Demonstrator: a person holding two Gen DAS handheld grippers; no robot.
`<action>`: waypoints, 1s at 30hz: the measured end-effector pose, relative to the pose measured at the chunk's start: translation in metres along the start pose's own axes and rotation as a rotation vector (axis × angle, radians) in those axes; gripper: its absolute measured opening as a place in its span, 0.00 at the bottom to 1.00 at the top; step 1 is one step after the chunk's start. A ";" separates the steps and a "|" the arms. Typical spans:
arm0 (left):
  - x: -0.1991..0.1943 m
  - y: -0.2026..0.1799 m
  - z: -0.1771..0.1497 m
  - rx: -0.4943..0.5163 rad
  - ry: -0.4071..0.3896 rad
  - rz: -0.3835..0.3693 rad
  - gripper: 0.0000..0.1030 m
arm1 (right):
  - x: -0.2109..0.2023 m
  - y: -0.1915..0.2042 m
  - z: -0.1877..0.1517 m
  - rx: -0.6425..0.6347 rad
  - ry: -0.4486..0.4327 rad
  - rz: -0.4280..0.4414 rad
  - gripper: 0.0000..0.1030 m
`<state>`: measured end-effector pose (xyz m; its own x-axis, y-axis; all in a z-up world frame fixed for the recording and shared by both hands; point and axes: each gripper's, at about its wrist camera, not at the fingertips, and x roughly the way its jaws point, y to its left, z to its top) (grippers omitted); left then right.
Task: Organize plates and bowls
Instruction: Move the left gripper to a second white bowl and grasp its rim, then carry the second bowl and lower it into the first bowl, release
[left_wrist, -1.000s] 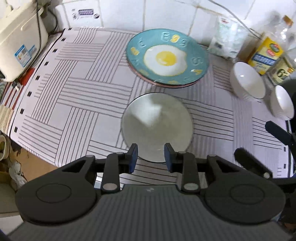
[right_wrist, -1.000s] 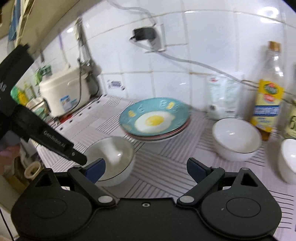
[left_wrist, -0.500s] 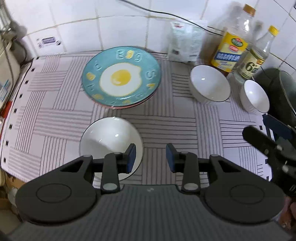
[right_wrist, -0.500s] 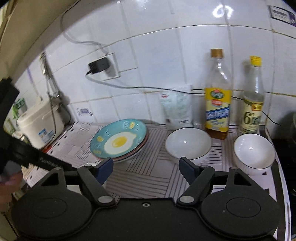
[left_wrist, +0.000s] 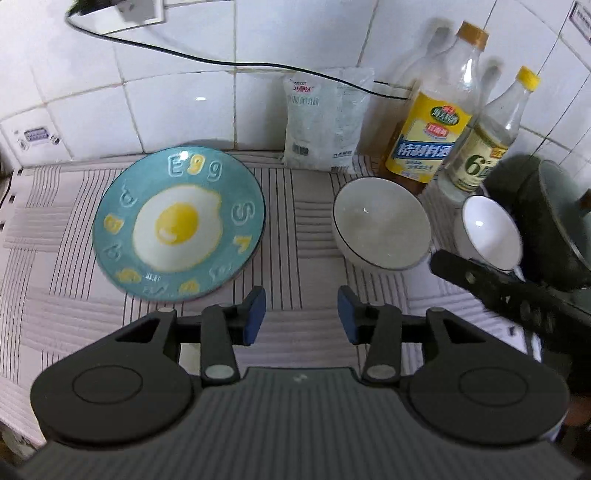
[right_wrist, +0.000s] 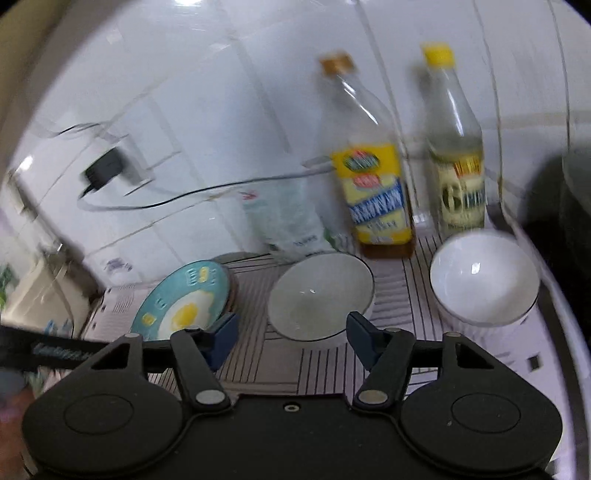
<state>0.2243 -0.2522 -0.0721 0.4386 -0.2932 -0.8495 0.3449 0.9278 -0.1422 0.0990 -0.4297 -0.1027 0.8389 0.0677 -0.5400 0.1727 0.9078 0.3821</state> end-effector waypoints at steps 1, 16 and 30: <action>0.008 0.000 0.003 -0.017 0.012 -0.009 0.41 | 0.012 -0.008 0.001 0.061 0.019 0.005 0.63; 0.086 -0.009 0.033 -0.070 -0.039 -0.056 0.49 | 0.084 -0.046 -0.012 0.334 0.039 -0.149 0.21; 0.106 -0.030 0.024 0.034 0.020 -0.103 0.18 | 0.088 -0.052 -0.007 0.360 0.065 -0.175 0.14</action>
<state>0.2801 -0.3168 -0.1461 0.3829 -0.3816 -0.8413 0.4152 0.8846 -0.2123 0.1604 -0.4681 -0.1750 0.7483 -0.0383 -0.6623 0.4894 0.7059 0.5121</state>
